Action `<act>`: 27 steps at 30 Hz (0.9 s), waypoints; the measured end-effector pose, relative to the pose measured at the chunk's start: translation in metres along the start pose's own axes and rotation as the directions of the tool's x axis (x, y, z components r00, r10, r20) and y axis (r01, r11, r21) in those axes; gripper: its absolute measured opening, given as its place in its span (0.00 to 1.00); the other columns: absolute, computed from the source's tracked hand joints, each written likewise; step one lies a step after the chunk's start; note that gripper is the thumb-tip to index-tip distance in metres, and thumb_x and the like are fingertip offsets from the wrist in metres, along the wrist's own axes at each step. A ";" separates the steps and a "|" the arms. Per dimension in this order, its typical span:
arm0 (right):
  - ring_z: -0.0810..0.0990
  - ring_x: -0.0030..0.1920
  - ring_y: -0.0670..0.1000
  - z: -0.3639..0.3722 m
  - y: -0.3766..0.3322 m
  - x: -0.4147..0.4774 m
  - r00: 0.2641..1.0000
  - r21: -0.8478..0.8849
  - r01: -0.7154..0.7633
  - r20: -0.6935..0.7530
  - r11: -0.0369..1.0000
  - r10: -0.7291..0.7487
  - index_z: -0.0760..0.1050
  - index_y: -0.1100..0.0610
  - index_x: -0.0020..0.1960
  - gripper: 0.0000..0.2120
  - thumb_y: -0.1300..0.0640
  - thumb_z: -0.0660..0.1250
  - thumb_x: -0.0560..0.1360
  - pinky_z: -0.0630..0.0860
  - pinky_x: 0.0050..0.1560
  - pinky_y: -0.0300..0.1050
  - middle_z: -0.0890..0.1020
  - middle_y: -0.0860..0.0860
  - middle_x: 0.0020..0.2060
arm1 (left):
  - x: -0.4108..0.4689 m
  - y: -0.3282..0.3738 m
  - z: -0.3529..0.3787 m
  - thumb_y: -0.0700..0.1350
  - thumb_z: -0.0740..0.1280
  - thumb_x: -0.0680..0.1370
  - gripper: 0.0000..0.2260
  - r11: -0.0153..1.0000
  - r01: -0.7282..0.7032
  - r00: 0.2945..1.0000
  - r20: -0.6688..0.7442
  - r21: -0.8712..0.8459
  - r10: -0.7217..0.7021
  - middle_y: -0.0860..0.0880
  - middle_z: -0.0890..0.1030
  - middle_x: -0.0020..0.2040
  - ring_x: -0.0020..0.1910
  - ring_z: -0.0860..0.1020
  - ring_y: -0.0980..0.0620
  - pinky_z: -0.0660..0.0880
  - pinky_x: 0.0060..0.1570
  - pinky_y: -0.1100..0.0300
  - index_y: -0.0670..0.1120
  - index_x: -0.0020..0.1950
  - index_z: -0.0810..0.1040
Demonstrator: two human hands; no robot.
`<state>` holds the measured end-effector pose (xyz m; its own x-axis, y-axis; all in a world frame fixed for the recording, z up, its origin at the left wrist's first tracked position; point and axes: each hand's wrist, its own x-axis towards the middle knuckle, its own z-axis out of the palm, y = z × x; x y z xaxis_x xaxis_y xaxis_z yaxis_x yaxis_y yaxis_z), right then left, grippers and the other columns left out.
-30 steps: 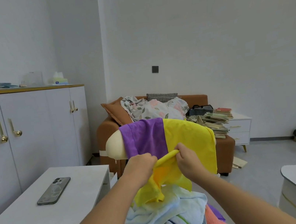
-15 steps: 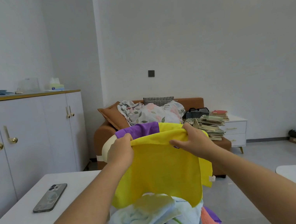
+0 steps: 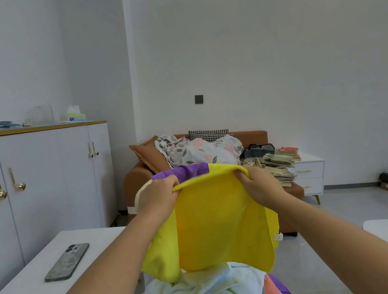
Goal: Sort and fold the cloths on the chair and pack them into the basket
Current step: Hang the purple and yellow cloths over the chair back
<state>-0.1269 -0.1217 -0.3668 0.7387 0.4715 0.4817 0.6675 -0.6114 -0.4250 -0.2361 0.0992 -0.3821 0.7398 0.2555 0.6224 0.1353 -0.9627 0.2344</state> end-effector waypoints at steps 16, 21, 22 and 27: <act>0.76 0.43 0.56 -0.023 0.016 0.000 0.969 -0.073 -0.232 -0.102 0.970 0.224 0.69 0.56 0.50 0.12 0.51 0.50 0.82 0.75 0.45 0.54 0.76 0.55 0.45 | -0.002 -0.018 -0.015 0.55 0.54 0.82 0.18 0.915 0.394 0.917 0.037 0.091 -0.398 0.49 0.71 0.34 0.35 0.72 0.49 0.64 0.31 0.59 0.46 0.41 0.73; 0.74 0.39 0.54 -0.042 0.017 -0.001 0.942 -0.121 -0.271 -0.239 0.955 0.237 0.70 0.53 0.34 0.17 0.52 0.56 0.81 0.71 0.39 0.49 0.74 0.54 0.41 | 0.002 -0.018 -0.028 0.56 0.56 0.81 0.18 0.892 0.452 0.892 0.010 0.003 -0.452 0.47 0.76 0.38 0.36 0.73 0.48 0.67 0.37 0.57 0.45 0.41 0.76; 0.74 0.36 0.54 -0.047 0.017 -0.001 0.935 -0.107 -0.294 -0.235 0.950 0.264 0.70 0.54 0.34 0.18 0.52 0.57 0.81 0.70 0.37 0.48 0.75 0.54 0.37 | 0.003 -0.018 -0.031 0.52 0.56 0.81 0.16 0.889 0.458 0.889 0.016 -0.001 -0.458 0.46 0.77 0.39 0.36 0.74 0.47 0.68 0.37 0.57 0.45 0.42 0.76; 0.74 0.25 0.50 -0.063 0.004 -0.007 0.923 0.294 -0.310 -0.136 0.904 0.361 0.72 0.55 0.40 0.14 0.57 0.54 0.81 0.71 0.29 0.42 0.78 0.53 0.28 | 0.008 -0.009 -0.041 0.41 0.56 0.79 0.09 0.743 0.542 0.833 0.130 -0.393 -0.538 0.43 0.77 0.34 0.26 0.79 0.46 0.77 0.28 0.57 0.42 0.46 0.75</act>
<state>-0.1352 -0.1676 -0.3234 0.9095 0.1277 0.3956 0.4020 -0.5126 -0.7587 -0.2581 0.1138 -0.3489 0.6292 0.7192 0.2947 0.2419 -0.5415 0.8051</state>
